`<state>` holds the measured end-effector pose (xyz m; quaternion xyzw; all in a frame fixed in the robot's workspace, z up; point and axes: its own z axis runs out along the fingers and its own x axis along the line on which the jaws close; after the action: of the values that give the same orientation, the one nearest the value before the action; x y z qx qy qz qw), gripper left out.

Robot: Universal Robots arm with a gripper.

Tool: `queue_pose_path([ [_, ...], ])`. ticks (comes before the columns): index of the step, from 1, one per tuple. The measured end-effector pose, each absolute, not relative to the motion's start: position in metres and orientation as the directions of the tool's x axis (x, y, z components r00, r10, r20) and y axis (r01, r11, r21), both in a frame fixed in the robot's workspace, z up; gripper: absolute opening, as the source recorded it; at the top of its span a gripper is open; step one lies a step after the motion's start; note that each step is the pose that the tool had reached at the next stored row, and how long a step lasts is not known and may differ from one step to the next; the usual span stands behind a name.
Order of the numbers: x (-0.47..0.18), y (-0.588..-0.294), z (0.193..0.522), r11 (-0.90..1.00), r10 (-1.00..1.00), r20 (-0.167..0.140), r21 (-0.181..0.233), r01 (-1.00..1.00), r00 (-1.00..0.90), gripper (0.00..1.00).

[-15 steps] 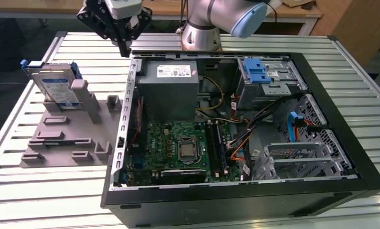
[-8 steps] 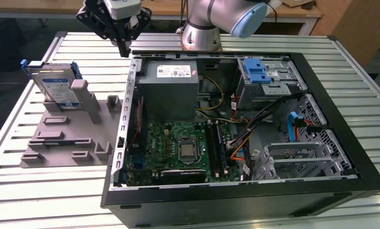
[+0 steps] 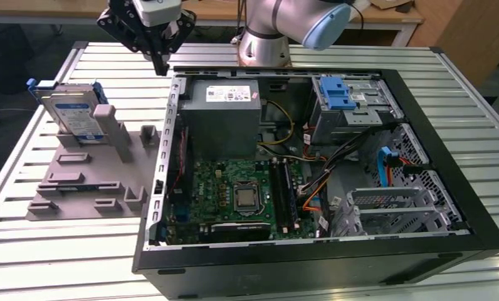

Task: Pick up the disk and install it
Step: 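Reach for the disk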

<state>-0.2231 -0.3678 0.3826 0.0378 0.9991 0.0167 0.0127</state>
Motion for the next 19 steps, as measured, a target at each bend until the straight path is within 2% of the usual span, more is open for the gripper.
queue_pose_path([
  [19,-0.2319,-0.3678,0.3793,0.997,0.076,-0.024,0.034,0.075,-0.997,0.11],
])
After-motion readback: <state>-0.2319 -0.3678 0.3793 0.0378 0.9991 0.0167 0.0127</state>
